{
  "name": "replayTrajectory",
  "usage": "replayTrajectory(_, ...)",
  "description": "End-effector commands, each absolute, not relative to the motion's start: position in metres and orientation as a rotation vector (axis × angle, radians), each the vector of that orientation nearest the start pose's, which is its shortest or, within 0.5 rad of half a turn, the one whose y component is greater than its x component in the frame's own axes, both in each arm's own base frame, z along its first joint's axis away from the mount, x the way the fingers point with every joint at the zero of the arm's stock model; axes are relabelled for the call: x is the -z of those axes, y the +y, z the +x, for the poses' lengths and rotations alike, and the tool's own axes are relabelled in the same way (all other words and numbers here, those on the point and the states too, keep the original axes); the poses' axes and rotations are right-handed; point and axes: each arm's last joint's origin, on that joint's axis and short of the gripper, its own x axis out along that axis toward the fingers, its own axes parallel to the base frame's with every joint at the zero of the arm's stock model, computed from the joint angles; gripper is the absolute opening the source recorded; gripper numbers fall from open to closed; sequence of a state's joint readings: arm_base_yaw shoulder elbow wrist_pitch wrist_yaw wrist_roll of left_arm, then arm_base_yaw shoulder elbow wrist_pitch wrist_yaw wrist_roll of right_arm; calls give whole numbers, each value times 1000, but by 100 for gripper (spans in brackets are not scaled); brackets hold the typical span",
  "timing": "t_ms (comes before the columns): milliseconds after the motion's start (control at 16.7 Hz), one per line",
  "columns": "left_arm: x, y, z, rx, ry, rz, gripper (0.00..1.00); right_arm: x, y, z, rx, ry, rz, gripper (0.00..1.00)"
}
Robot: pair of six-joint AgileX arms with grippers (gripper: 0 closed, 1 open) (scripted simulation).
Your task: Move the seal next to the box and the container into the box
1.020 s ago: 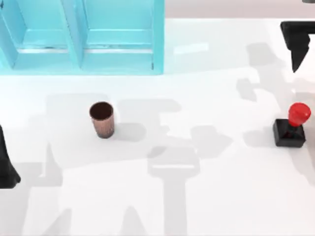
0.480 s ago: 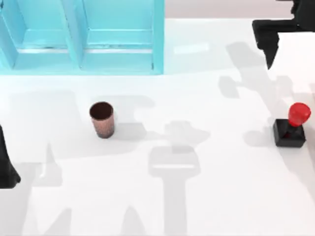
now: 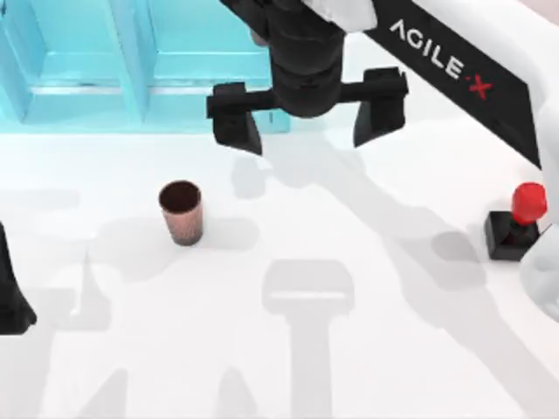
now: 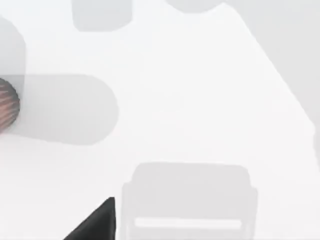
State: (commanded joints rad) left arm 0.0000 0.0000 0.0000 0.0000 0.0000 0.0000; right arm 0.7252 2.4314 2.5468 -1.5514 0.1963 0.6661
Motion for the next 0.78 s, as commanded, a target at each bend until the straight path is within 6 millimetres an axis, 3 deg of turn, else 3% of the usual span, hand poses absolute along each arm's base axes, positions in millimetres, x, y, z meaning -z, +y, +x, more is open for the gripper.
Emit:
replayTrajectory(180,-160,-1,106,0,0,0,100,-240,371,334,-1,1270,-66,100)
replayTrajectory(360,-160,-1,106,0,0,0,100,-222,403,320,1,1210,-27,100)
replayTrajectory(540,-160,-1,106,0,0,0,100,-213,416,316,5,1174,3,100)
replayTrajectory(780,-160,-1,106,0,0,0,100,-212,417,316,6,1170,8,100)
